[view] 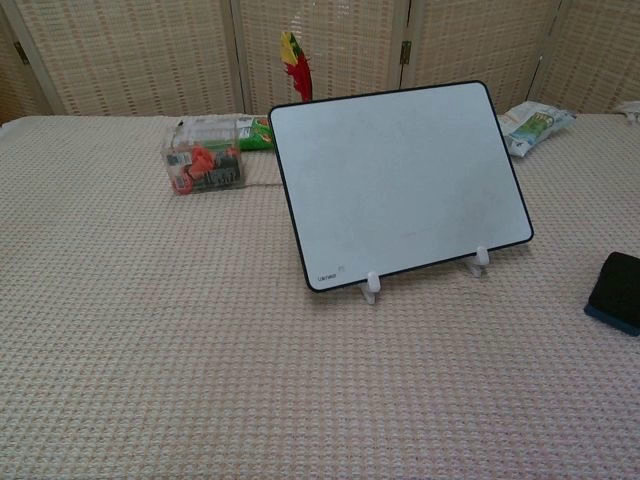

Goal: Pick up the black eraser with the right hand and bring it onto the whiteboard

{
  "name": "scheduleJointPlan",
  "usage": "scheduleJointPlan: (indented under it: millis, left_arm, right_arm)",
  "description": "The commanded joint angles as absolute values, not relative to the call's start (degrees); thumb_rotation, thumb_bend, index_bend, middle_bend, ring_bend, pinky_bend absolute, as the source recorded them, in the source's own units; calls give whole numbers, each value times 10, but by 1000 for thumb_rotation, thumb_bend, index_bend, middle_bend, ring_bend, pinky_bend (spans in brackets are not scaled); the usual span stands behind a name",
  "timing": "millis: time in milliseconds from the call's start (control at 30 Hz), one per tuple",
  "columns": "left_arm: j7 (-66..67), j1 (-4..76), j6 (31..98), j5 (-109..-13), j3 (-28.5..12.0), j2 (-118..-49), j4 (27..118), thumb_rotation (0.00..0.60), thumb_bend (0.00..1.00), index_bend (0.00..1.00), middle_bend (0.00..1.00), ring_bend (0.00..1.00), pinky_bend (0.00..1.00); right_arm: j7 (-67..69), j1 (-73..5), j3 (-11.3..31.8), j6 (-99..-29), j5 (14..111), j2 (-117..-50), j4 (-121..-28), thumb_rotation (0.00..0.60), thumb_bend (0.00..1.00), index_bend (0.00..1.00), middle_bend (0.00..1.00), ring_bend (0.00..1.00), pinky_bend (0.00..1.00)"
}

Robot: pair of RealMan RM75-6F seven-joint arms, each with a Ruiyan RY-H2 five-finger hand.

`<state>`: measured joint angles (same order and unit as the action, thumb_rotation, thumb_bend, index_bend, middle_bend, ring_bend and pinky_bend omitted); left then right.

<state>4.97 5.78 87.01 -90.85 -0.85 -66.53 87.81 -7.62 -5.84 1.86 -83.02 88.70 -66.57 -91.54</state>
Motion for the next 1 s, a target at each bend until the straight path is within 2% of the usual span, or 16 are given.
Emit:
scheduleJointPlan:
  millis: [33,300,433,600,733,1000]
  left_arm:
    - [53,59,864,-904,-8,-666,880,600,348,0,0,0,1]
    - [60,62,861,-916,-1,-667,891,600,348,0,0,0,2]
    - [60,68,855,-923,1,-669,892,600,348,0,0,0,2]
    - [59,70,846,-915,0,-668,893,600,348,0,0,0,1]
    - [56,71,844,-917,2,-666,897,600,348,0,0,0,2]
    - [55,74,834,-908,2,-665,897,600,348,0,0,0,1]
  right_arm:
    - [-80,-60,19,-826,884,-667,-914,600,353,0,0,0,0]
    - [-92,-69,9,-812,900,-661,-910,600,353,0,0,0,0]
    - [-134,-91,6,-780,913,-644,-911,600,353,8,0,0,0]
    - [-216,-118,0,-725,913,-606,-943,600,353,131,0,0,0]
    - [-292,-141,2,-664,875,-585,-973,600,353,211,0,0,0]
    - [-389,-183,2,-583,816,-608,-972,600,353,272,0,0,0]
